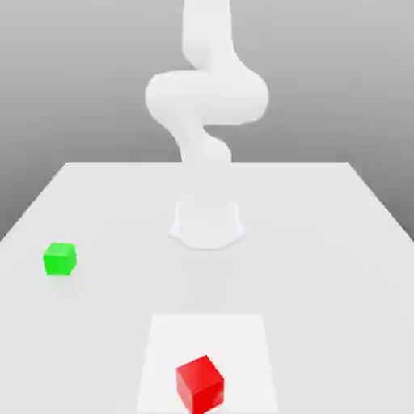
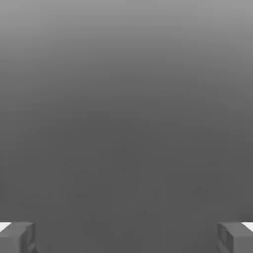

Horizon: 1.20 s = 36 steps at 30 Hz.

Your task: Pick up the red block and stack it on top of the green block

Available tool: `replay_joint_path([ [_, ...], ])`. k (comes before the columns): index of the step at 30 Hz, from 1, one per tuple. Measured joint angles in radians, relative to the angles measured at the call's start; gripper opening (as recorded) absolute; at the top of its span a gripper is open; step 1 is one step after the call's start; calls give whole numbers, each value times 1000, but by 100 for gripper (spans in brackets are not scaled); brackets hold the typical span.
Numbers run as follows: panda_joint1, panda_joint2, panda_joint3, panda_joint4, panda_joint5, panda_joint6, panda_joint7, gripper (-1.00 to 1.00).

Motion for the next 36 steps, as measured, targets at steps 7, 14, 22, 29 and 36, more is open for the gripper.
replay_joint_path([
  [7,69,260,-71,-45,42,97,-172,0],
  [14,111,515,-113,-89,87,192,-343,0],
  [22,116,801,-120,-140,92,302,-505,0],
  [29,86,1050,-89,-140,105,461,-582,0],
  [36,73,1098,-73,-133,118,499,-592,-100],
])
